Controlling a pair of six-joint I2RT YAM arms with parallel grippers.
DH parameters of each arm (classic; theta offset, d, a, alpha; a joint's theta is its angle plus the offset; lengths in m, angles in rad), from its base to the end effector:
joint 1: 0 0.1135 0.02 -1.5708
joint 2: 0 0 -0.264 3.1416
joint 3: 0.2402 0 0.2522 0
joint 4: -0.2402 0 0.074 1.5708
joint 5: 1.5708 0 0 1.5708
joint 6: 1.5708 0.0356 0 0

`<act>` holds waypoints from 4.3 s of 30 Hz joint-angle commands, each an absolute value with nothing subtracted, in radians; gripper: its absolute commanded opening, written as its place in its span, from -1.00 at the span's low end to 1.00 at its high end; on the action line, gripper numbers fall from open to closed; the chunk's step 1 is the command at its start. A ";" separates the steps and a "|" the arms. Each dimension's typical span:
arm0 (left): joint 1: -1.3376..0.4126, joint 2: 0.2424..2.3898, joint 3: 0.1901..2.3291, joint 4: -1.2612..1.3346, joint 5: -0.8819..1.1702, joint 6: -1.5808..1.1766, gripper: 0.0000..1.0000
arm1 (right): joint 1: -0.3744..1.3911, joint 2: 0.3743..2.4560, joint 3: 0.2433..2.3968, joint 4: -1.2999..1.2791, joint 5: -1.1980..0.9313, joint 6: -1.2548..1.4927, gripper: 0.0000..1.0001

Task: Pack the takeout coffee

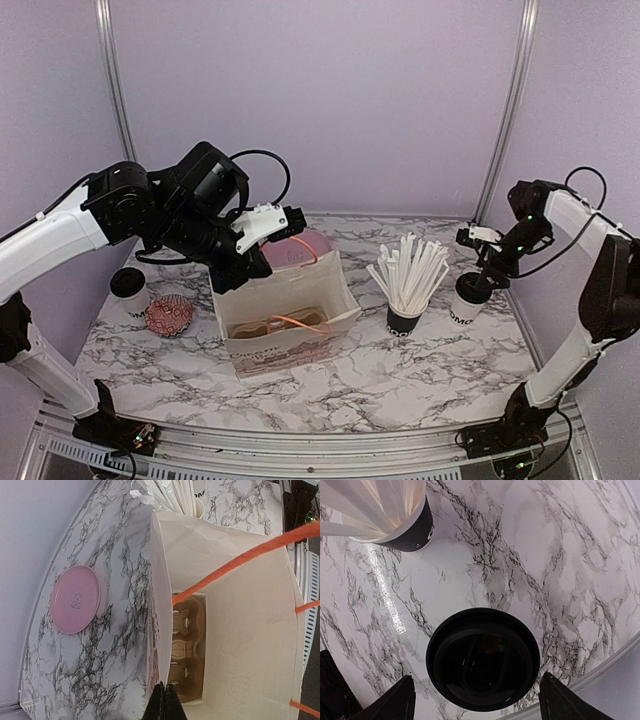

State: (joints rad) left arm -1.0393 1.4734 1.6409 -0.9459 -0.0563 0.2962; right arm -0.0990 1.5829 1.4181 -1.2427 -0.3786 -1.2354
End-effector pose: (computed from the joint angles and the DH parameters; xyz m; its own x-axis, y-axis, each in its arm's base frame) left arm 0.1557 -0.2609 0.3993 -0.0951 0.7367 -0.6695 0.9077 0.3403 0.2456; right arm 0.2920 -0.0158 0.2908 -0.3534 -0.8466 -0.3979 -0.9166 0.3984 -0.0335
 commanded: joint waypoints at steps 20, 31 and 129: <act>-1.027 1.484 1.625 -0.934 -0.031 0.287 -1.00 | -0.038 1.707 1.500 -1.318 -0.281 -1.244 0.68; -1.025 1.482 1.610 -0.934 -0.026 0.280 -1.00 | -0.008 1.712 1.453 -1.248 -0.205 -1.189 0.53; -1.009 1.562 1.809 -0.994 0.125 0.080 -0.37 | 1.126 1.609 1.824 -1.068 -0.050 -0.791 -0.16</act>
